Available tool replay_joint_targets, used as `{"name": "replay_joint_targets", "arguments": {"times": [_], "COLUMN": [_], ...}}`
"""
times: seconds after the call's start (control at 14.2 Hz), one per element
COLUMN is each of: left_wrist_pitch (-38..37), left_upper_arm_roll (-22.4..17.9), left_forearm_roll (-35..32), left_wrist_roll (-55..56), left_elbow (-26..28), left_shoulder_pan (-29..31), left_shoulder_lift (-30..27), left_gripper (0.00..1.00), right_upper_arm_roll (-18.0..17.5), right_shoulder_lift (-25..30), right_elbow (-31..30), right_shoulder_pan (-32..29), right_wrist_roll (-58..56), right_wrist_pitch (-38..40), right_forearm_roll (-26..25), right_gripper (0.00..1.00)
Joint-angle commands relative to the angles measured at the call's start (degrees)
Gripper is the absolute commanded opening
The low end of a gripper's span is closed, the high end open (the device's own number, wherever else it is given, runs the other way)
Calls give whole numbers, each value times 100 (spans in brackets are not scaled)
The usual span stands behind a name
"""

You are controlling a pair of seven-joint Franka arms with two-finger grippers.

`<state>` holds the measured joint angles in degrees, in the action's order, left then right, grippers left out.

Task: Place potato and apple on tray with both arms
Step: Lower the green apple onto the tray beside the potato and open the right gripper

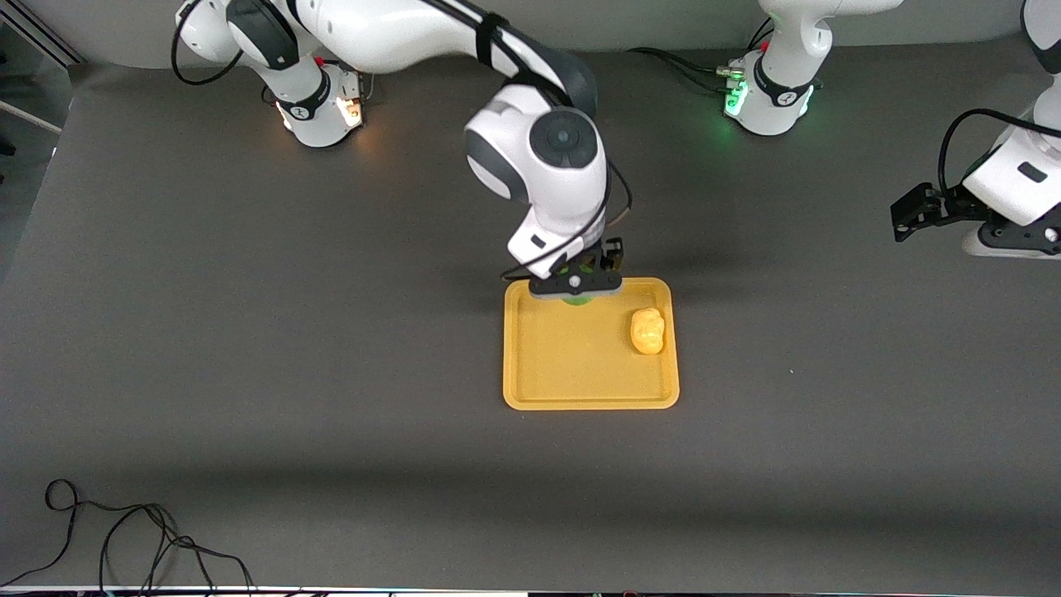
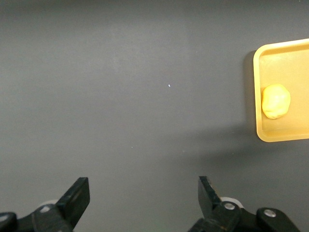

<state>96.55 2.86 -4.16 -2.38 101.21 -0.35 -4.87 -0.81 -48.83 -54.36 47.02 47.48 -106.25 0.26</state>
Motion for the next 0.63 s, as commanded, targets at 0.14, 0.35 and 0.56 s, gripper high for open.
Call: {"name": "replay_joint_targets", "arguments": {"times": [0.14,0.35,0.56], "left_wrist_pitch": [-30,-65,-66], "left_upper_arm_roll": [-22,-13,-13], "left_forearm_roll": [-32,-32,-32], "left_wrist_roll": [71,71,80], "left_elbow": [22,22,22], "left_shoulder_pan": [17,0,-1], "left_shoulder_lift": [30,21,30], "left_gripper": [100,100,100], "right_upper_arm_roll": [64,72,90], "right_shoulder_lift": [-1049,-1322,-1515], "right_elbow": [321,312,294], "right_shoulder_pan": [0,9,0], "right_wrist_roll": [51,60,51], "right_wrist_pitch": [-1019,-1284,-1469], "right_forearm_roll": [-237,-385,-465], "right_gripper": [46,46,46]}}
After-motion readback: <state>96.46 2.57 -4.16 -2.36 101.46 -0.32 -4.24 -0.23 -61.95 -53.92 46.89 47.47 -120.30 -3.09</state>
